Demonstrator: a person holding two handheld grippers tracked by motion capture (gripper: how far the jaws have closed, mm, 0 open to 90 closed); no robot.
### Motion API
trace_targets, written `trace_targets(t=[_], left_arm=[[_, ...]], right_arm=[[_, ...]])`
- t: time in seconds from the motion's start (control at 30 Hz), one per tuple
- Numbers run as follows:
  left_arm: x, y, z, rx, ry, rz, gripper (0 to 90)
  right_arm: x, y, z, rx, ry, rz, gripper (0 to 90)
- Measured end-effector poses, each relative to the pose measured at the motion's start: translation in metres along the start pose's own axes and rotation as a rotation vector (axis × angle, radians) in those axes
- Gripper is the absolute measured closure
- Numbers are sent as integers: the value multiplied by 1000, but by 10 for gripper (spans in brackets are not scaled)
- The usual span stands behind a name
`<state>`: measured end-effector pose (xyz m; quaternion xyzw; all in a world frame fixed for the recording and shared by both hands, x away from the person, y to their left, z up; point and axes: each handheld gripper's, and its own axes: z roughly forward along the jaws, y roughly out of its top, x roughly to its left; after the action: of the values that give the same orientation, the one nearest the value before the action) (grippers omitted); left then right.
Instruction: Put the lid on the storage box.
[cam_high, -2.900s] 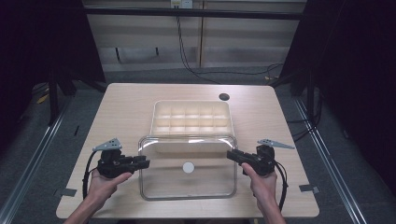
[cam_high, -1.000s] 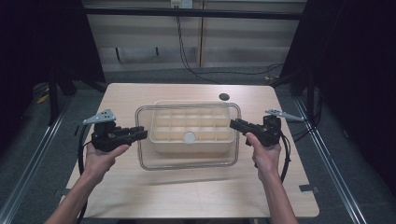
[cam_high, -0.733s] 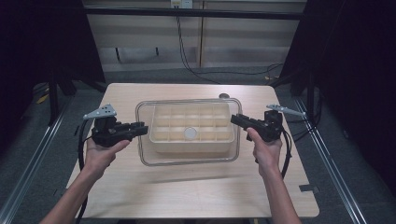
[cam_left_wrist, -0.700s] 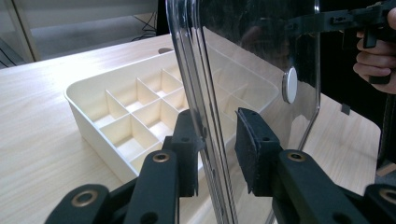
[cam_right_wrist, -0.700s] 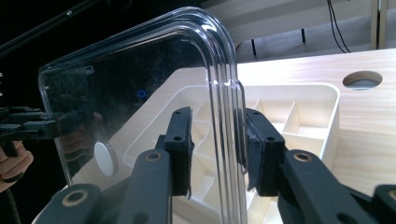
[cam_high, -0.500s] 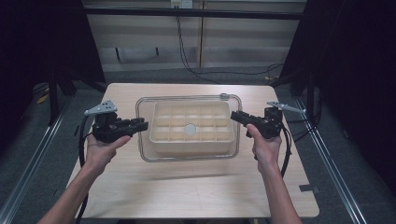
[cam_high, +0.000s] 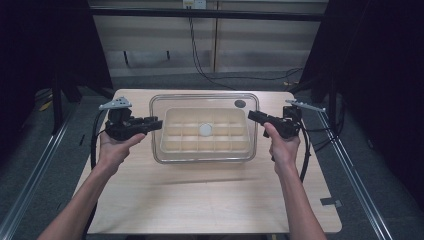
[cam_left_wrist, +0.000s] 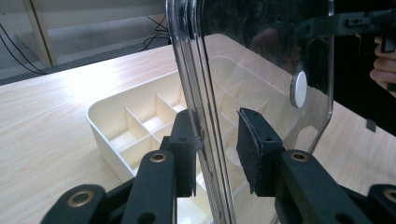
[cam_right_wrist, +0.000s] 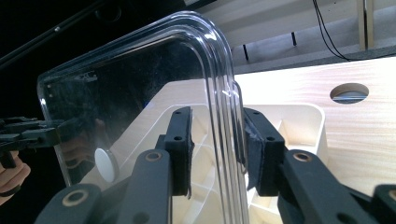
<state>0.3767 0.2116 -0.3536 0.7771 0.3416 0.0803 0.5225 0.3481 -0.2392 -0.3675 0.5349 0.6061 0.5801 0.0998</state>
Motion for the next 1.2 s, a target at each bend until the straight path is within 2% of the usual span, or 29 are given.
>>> trace_targets(t=[0.23, 0.53, 0.67, 0.87, 1.2], left_arm=[[7, 4, 7, 3, 6, -9, 689], [19, 14, 15, 11, 20, -24, 687], [23, 10, 21, 17, 36, -40, 684], [26, 9, 29, 19, 29, -54, 677], [39, 6, 41, 31, 37, -86, 655]], right_arm=[[-7, 2, 7, 13, -8, 20, 664], [-10, 14, 18, 17, -22, 10, 671], [-13, 15, 24, 27, -34, 8, 675], [-21, 13, 26, 32, -45, 29, 684], [-29, 13, 37, 44, -54, 31, 692]])
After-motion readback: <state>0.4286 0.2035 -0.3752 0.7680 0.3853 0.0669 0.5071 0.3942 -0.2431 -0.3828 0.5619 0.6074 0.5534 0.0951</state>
